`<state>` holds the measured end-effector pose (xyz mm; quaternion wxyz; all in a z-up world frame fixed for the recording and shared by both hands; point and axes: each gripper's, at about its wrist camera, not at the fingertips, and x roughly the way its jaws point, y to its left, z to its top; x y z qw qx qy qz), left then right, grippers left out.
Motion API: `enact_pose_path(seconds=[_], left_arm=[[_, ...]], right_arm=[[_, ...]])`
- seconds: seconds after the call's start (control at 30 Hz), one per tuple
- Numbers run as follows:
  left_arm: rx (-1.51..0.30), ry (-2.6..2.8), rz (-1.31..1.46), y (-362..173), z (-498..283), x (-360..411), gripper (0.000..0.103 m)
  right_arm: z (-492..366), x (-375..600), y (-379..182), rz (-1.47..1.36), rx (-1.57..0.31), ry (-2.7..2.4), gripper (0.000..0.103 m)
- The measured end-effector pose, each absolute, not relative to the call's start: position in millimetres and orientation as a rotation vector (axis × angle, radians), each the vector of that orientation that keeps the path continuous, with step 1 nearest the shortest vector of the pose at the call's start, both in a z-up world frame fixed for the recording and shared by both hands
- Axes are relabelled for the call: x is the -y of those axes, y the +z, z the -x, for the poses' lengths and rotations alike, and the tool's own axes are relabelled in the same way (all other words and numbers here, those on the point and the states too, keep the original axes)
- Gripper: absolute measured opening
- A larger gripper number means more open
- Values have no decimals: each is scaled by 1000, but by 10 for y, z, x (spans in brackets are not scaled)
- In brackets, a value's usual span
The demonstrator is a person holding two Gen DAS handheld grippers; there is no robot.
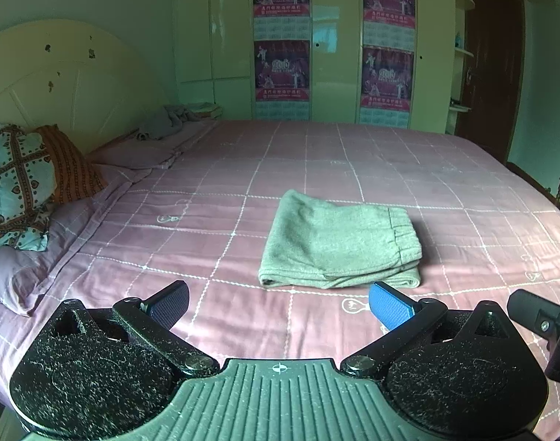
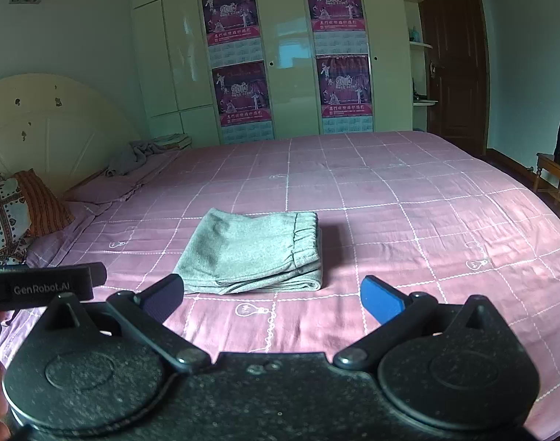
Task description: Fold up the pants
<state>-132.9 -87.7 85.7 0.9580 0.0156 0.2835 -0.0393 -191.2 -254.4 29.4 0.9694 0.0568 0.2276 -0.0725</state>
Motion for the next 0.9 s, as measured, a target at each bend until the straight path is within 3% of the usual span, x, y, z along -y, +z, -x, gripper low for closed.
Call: enact_pose_path(seconds=[0.9], left_arm=[[-640, -143, -61, 685, 972, 1032, 103]], right_arm=[[1689, 2569, 218, -121, -486, -155, 103]])
